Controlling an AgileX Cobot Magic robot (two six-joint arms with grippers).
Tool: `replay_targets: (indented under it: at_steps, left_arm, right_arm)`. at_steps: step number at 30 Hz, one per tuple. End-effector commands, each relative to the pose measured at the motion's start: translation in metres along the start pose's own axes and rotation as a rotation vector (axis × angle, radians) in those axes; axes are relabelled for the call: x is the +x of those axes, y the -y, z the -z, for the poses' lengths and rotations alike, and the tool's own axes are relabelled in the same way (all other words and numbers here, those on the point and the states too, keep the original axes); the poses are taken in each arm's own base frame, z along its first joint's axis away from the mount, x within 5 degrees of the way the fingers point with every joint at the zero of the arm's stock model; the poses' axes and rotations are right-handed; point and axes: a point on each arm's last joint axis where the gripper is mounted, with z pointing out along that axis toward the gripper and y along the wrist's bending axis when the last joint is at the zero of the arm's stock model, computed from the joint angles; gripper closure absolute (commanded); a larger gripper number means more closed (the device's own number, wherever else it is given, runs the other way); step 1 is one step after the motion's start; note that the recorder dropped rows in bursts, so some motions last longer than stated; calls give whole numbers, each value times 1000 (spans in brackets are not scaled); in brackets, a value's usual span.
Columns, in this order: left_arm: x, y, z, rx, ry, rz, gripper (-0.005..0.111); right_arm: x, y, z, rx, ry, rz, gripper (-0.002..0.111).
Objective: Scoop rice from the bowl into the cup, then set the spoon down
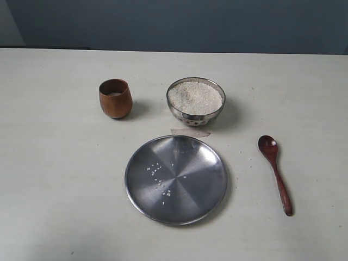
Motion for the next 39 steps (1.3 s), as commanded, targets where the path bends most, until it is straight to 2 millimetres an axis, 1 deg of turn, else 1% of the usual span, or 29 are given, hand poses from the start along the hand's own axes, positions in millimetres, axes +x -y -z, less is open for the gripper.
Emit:
replay_targets:
  at_steps: [1,3,7,11,16,20,24,27,39]
  left_arm:
    - [1,0,0,2,6,0,106]
    - [1,0,0,2,6,0,106]
    - [1,0,0,2,6,0,106]
    - [1,0,0,2,6,0,106]
    - [1,0,0,2,6,0,106]
    - [1,0,0,2,6,0,106]
    - [1,0,0,2,6,0,106]
    - [1,0,0,2,6,0,106]
    - [1,0,0,2,6,0,106]
  right_arm:
    - [17,0,-25,-6,-182,3,109]
    - [28,-1,-33,-12,-280,-17,109]
    - [53,-6,-50,-34,-496,-133,109]
    - [72,-19,-64,-122,-660,-71,109]
    - [87,-35,-79,-219,-850,-10,109]
    - [106,-41,-86,-235,-972,6,109]
    - [121,-42,-92,-231,-1053,10,109]
    - [128,-42,-95,-229,-1091,9,109]
    - [143,-43,-101,-221,-1149,13,109]
